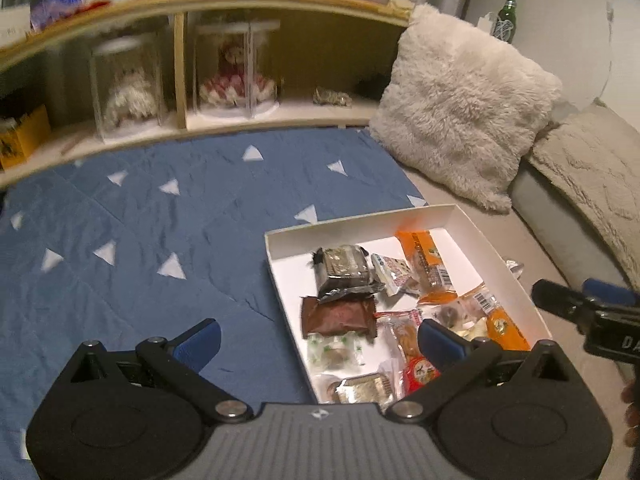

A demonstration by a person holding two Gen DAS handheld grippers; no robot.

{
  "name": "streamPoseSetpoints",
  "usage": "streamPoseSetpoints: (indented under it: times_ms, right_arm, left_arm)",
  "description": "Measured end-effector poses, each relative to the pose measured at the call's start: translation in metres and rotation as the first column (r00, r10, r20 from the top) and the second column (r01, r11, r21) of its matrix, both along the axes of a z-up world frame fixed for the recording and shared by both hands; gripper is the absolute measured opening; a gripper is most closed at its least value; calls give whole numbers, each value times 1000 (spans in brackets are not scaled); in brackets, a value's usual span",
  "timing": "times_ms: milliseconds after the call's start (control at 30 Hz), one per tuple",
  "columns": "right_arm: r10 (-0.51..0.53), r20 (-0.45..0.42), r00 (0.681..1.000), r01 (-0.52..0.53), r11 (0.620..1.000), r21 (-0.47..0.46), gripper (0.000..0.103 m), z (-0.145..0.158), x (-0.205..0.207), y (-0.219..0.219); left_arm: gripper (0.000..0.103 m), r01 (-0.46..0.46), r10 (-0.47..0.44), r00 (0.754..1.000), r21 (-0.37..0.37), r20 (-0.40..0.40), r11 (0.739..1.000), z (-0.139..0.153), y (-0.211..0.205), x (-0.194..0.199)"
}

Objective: Organize snacks

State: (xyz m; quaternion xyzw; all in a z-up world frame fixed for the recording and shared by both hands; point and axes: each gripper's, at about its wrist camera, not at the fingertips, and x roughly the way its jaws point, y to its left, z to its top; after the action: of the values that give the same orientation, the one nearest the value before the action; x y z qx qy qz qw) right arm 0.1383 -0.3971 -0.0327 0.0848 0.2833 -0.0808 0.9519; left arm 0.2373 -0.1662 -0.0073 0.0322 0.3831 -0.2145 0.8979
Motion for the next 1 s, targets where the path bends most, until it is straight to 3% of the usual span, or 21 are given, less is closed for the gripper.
streamPoseSetpoints:
  times_ms: [133,333,567,1000]
  right_arm:
    - [-10,21,1000,11,999,-50,102,9,-27,13]
    - [1,74,997,1,999,-33,102,15,-72,19]
    - [38,113,993,-26,995,-101,102,19,-118,35]
    - [4,141,990,15,991,-134,102,-1,-168,50]
  left_arm:
    - [103,-8,6,997,34,71,999,10,8,-25]
    - [103,9,-7,995,-22,103,1000,18,26,-59]
    - [103,5,6,989,-71,150,997,21,45,-94]
    - [103,-28,41,967,-54,250,998,5,65,-150]
